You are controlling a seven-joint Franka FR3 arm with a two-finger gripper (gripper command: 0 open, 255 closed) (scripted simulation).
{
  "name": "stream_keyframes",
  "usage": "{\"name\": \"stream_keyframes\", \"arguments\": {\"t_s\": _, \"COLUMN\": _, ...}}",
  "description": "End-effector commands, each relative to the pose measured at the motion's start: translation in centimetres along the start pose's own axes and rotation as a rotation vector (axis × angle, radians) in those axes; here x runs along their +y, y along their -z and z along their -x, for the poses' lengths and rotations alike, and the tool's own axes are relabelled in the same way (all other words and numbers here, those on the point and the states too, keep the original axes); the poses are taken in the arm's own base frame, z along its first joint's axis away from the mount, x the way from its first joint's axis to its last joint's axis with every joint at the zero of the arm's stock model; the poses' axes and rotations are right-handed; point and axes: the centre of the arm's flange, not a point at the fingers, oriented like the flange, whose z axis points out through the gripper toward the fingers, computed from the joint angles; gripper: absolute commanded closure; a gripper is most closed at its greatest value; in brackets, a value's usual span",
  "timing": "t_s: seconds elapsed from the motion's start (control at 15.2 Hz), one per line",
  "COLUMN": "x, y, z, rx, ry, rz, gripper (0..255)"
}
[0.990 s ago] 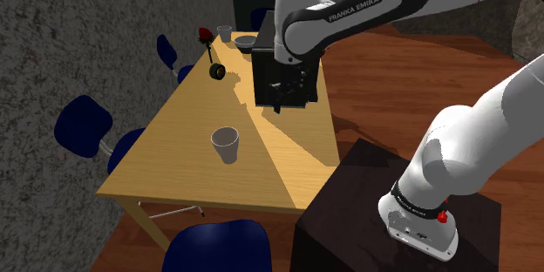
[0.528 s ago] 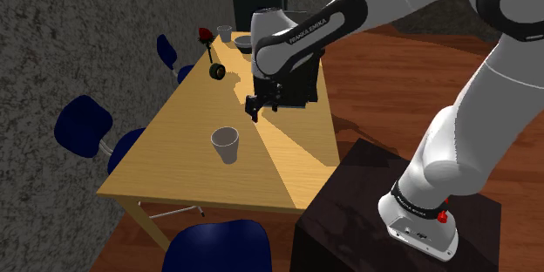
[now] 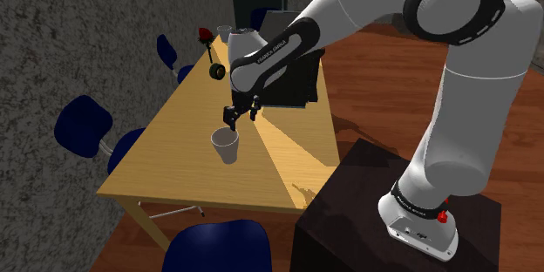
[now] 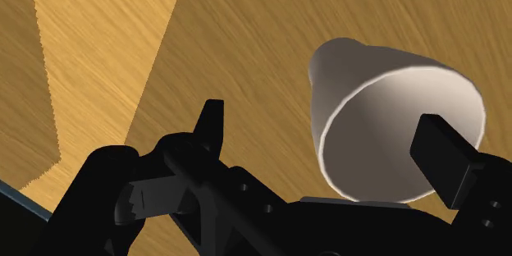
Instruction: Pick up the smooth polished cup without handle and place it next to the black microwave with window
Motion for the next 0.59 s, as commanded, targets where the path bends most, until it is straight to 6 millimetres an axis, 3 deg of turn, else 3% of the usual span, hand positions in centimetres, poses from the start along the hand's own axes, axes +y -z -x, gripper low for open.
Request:
{"name": "stream_keyframes", "arguments": {"t_s": 0.0, "x": -0.6, "y": -1.9, "z": -2.0, "rx": 0.008, "ry": 0.004, "rz": -0.008, "gripper": 0}}
{"name": "stream_keyframes", "arguments": {"t_s": 0.07, "x": -1.1, "y": -2.7, "z": -2.8, "rx": 0.012, "ry": 0.006, "rz": -0.012, "gripper": 0}}
{"name": "stream_keyframes", "arguments": {"t_s": 0.53, "x": -1.2, "y": -5.9, "z": -2.9, "rx": 0.012, "ry": 0.006, "rz": -0.013, "gripper": 0}}
